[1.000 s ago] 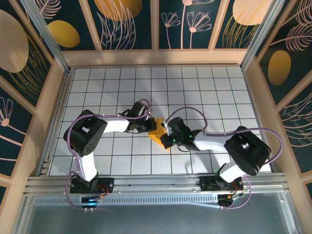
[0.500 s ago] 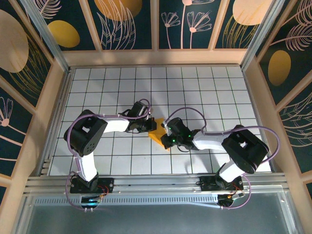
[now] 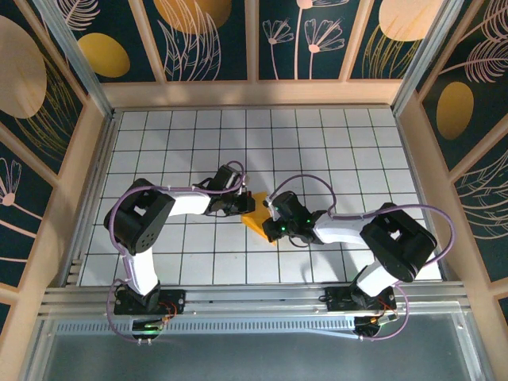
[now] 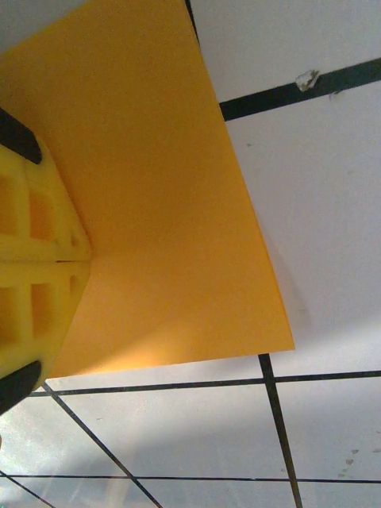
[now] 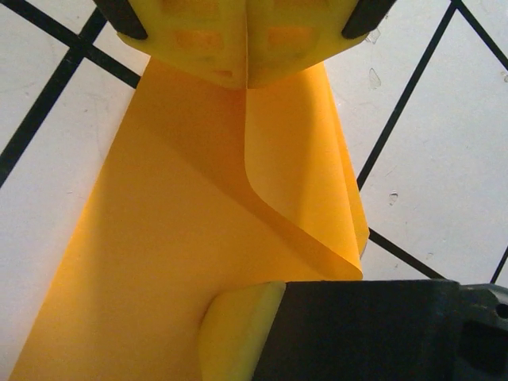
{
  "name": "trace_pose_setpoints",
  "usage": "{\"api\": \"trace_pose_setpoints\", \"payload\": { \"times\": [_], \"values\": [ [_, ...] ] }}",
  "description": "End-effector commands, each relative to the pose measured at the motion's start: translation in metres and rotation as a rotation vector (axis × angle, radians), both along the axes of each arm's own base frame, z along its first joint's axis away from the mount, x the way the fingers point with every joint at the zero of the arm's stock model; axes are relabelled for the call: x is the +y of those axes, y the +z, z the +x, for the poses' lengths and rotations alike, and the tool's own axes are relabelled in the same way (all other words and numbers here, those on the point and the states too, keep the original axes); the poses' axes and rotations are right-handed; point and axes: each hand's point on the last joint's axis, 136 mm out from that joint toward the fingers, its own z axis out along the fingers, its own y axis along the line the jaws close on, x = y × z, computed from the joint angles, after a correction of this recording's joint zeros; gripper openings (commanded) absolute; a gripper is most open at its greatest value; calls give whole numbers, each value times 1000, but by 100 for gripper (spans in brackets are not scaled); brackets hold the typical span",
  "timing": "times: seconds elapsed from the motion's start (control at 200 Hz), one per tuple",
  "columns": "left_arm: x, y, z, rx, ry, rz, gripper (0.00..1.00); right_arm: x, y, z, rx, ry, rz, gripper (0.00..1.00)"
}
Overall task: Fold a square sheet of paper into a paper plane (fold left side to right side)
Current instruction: Third fold the triangle at the center of the table.
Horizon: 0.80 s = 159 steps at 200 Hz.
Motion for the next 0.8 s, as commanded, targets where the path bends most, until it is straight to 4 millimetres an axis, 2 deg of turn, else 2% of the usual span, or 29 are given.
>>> {"api": "trace_pose_setpoints", "payload": {
  "times": [0.0, 0.515, 0.791],
  "values": [
    [23, -40, -18, 83, 12, 141, 1, 0, 2, 10, -28, -9, -21, 0],
    [22, -41, -18, 85, 13, 140, 0, 3, 6, 11, -33, 2, -14, 0],
    [22, -40, -19, 87, 14, 139, 1, 2, -2, 9, -16, 5, -30, 0]
  ]
}}
